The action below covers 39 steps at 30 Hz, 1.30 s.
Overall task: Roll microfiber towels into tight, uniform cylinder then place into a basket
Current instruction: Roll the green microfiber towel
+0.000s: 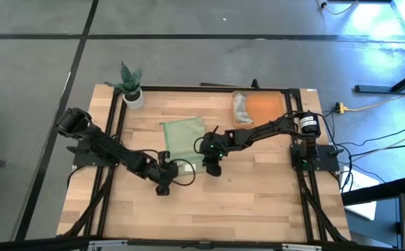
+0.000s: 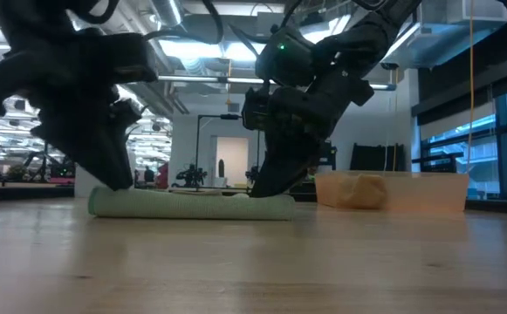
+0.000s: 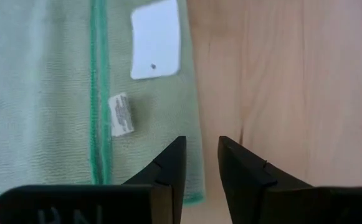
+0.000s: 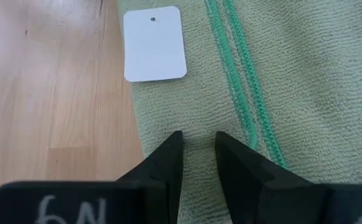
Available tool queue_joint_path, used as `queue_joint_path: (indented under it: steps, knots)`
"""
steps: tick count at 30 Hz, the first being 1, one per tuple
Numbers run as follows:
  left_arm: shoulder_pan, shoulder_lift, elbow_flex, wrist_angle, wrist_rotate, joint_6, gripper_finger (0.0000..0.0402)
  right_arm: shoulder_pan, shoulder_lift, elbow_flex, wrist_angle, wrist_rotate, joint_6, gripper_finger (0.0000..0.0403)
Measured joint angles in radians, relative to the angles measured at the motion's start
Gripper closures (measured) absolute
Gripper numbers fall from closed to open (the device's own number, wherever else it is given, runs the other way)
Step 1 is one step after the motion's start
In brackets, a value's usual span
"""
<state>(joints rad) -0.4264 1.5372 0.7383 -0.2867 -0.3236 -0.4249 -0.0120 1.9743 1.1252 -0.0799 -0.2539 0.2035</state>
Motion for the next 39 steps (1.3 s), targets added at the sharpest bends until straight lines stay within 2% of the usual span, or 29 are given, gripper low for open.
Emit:
queue_joint_path:
  steps: [12, 21, 33, 39]
  knots:
    - [0.071, -0.002, 0.147, -0.191, 0.099, -0.043, 0.0306, 0.000, 0.000, 0.000, 0.002, 0.000, -0.001, 0.0306]
    - [0.071, -0.002, 0.147, -0.200, 0.117, -0.039, 0.0333, 0.000, 0.000, 0.000, 0.001, 0.003, -0.002, 0.0306]
    - [0.070, -0.001, 0.147, -0.200, 0.115, -0.068, 0.0293, 0.000, 0.000, 0.000, 0.001, 0.010, -0.001, 0.0306]
    - [0.070, 0.000, 0.124, -0.197, 0.103, -0.097, 0.0290, 0.000, 0.000, 0.000, 0.001, 0.010, 0.000, 0.0306]
